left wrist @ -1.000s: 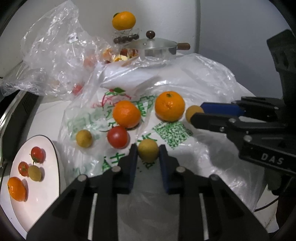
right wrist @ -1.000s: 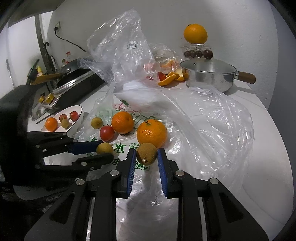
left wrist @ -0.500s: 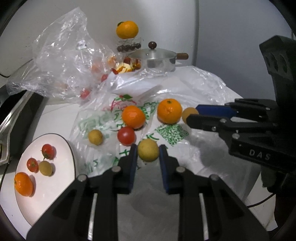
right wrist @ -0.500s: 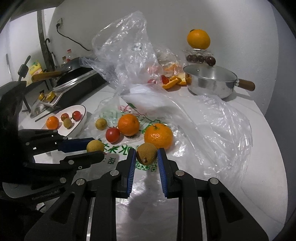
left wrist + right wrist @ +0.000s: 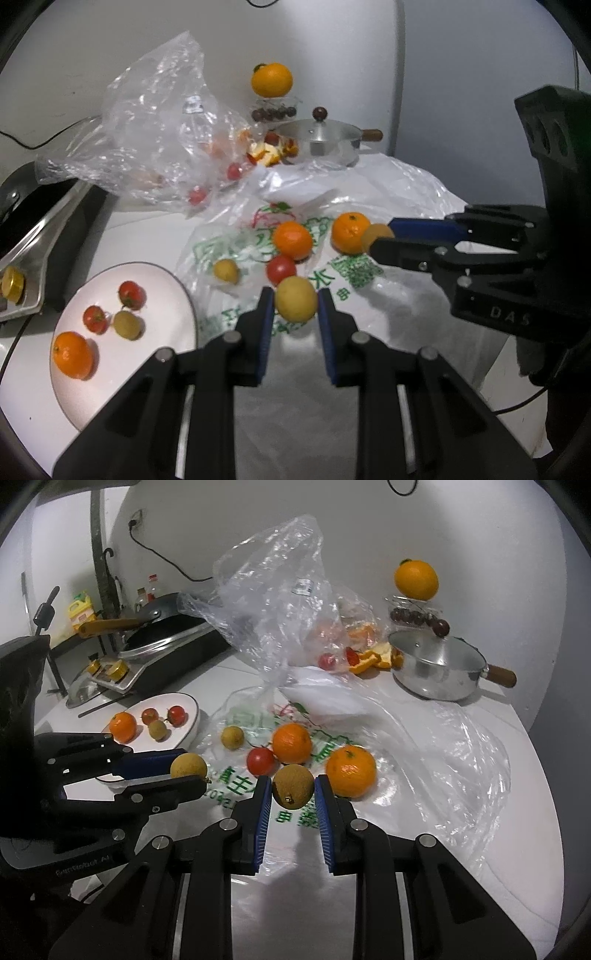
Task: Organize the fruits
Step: 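Carry both held fruits over the white plate, then lower the yellow fruit onto the plate and open the left tool, then lower the brown fruit onto the plate and open the right tool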
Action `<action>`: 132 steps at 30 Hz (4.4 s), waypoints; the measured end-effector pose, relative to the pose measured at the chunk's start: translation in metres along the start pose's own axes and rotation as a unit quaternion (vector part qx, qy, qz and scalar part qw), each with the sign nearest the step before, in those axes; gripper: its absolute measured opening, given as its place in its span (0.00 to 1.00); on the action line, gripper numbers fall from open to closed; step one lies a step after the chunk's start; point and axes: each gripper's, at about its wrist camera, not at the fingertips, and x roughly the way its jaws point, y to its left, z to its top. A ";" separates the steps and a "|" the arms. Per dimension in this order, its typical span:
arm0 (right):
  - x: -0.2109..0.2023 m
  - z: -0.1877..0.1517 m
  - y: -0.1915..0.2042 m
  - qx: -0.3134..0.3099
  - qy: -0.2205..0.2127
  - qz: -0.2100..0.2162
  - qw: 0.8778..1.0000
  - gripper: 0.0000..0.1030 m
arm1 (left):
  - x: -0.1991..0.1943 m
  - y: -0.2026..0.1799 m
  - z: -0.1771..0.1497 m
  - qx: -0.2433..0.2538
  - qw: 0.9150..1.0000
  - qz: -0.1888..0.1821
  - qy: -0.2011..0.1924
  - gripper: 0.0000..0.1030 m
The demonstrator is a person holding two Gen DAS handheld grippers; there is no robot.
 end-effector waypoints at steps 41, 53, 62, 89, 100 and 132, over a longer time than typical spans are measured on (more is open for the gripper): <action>0.026 0.021 0.117 -0.087 0.025 0.022 0.996 0.25 | -0.054 0.104 -0.057 -0.079 0.995 0.051 -0.026 0.23; 0.040 0.026 0.138 -0.096 0.033 0.028 0.994 0.25 | -0.054 0.135 -0.070 -0.094 0.993 0.075 -0.018 0.23; 0.053 0.031 0.147 -0.097 0.036 0.035 0.994 0.25 | -0.047 0.146 -0.075 -0.095 0.992 0.079 -0.006 0.23; 0.081 0.038 0.162 -0.109 0.058 0.043 0.991 0.25 | -0.051 0.170 -0.071 -0.128 0.989 0.068 -0.006 0.31; 0.105 0.042 0.184 -0.117 0.068 0.062 0.989 0.25 | -0.061 0.198 -0.080 -0.157 0.984 0.088 -0.007 0.42; 0.146 0.048 0.202 -0.111 0.095 0.060 0.987 0.25 | -0.058 0.218 -0.092 -0.173 0.980 0.093 -0.003 0.52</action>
